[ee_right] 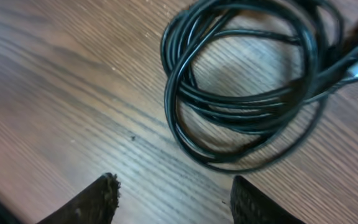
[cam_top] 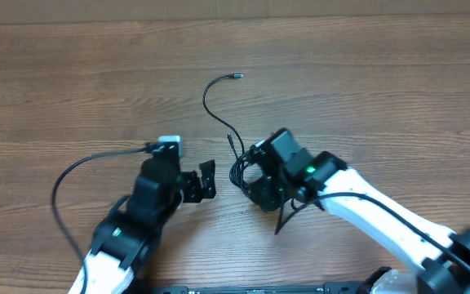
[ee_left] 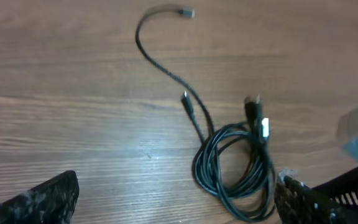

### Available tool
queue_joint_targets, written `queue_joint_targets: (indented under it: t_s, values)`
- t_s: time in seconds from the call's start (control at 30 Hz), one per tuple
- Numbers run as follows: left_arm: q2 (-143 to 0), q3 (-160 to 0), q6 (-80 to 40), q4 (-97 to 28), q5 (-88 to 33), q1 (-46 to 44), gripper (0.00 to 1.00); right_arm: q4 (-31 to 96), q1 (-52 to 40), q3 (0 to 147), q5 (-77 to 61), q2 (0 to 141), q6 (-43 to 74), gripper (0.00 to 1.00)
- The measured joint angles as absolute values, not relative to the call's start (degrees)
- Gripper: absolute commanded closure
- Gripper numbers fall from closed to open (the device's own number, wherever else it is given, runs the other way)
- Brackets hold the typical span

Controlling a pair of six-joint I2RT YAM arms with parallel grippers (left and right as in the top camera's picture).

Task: Untangle cables

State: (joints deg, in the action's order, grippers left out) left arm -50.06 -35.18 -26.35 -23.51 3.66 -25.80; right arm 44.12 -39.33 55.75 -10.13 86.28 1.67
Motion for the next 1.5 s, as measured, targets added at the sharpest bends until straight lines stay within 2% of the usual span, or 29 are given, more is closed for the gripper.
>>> queue_joint_targets:
  t_s: [0.3,0.5,0.7,1.03,1.3,1.47,1.5]
  values:
    - [-68.62,-36.64,-24.45,-19.66,-3.07,-23.83,0.0,39.05,-41.01,55.75,-8.12,95.04,1.28,0.44]
    - [-75.24,-37.56,-23.99,-16.25,-10.81,-19.77,0.01,37.91,-41.01,55.75,-8.08,95.9,1.28,0.45]
    - [-78.56,-37.56,-23.86,-15.18,-15.03,-16.84,0.0,37.71,-41.01,55.75,-8.12,98.54,1.28,0.45]
    - [-78.94,-37.58,-23.9,-14.98,-16.58,-16.82,0.0,37.19,-41.01,55.72,-8.84,99.88,1.28,0.47]
    - [-78.94,-37.63,-29.08,-15.94,-16.34,-16.82,0.03,36.73,-41.01,55.75,-10.5,100.44,1.3,0.5]
    - [-78.94,-37.78,-35.14,-19.2,-13.8,-16.82,0.02,34.33,-41.01,54.89,-11.99,100.95,1.37,0.7]
    - [-78.94,-37.78,-35.97,-19.31,-13.37,-16.8,0.0,34.06,-41.01,54.74,-12.16,100.95,1.48,0.78]
